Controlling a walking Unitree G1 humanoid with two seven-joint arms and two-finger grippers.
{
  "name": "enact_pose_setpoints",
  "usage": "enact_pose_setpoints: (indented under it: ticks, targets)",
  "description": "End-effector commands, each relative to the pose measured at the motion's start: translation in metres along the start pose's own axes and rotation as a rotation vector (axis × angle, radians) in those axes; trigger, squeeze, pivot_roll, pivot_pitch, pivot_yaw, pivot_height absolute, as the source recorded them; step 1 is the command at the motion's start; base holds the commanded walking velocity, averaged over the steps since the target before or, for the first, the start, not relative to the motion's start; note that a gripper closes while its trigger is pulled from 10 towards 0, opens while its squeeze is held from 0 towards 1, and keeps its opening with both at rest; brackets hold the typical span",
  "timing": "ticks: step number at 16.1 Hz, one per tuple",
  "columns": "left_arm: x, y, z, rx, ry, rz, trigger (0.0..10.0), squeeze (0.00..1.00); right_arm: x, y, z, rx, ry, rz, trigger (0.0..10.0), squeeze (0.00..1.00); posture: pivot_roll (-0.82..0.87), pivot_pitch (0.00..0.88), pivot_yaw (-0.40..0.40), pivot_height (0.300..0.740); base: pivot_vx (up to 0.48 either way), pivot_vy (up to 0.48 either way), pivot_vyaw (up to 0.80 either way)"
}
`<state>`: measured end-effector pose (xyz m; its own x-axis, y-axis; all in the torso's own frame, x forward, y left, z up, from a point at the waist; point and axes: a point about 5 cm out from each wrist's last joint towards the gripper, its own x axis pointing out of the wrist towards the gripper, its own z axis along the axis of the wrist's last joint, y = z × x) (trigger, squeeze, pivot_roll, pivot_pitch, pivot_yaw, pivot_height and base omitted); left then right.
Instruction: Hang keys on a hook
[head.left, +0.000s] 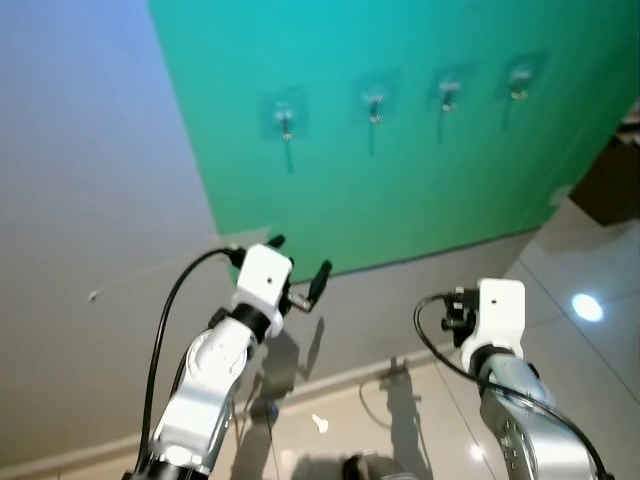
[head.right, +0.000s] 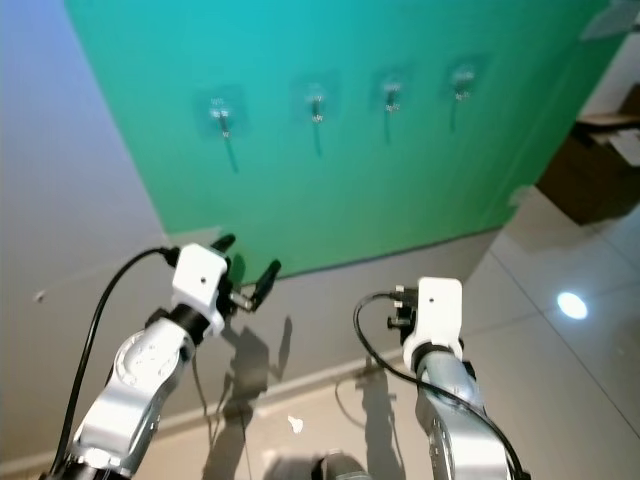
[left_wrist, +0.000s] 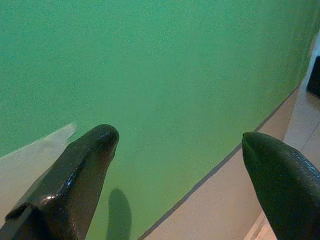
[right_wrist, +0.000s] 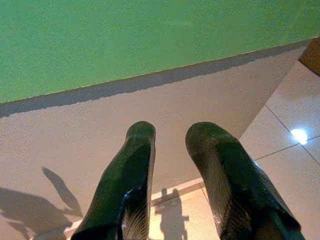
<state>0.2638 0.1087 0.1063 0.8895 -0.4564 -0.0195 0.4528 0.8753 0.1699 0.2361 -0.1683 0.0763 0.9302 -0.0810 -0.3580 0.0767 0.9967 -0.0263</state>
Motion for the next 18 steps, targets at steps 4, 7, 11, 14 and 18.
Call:
enact_pose_setpoints:
  ticks: [4, 7, 11, 14, 18]
  targets:
    - [-0.003, -0.004, -0.005, 0.001, 0.011, -0.013, 10.0, 0.00, -0.007, 0.002, -0.004, -0.024, 0.018, 0.014, 10.0, 0.00, -0.16, 0.000, 0.031, 0.718, 0.000, 0.000, -0.20]
    - [-0.009, -0.008, -0.006, 0.008, 0.016, -0.033, 10.0, 0.00, -0.009, 0.004, -0.005, -0.033, 0.024, 0.041, 10.0, 0.00, -0.14, 0.000, 0.010, 0.718, 0.000, 0.000, -0.53]
    - [-0.015, -0.020, -0.012, 0.027, 0.040, -0.114, 10.0, 0.00, -0.008, 0.003, -0.008, -0.052, 0.033, 0.054, 10.0, 0.00, -0.12, 0.000, -0.005, 0.718, 0.000, 0.000, -0.40]
    - [-0.014, -0.017, -0.010, 0.031, 0.030, -0.095, 10.0, 0.00, -0.006, 0.007, -0.006, -0.068, 0.027, 0.073, 10.0, 0.00, -0.13, 0.000, -0.004, 0.718, 0.000, -0.101, 0.00]
    - [-0.010, -0.017, -0.009, 0.036, 0.023, -0.112, 10.0, 0.00, -0.009, 0.003, -0.008, -0.065, 0.027, 0.050, 10.0, 0.00, -0.15, 0.000, 0.017, 0.718, 0.000, -0.451, -0.20]
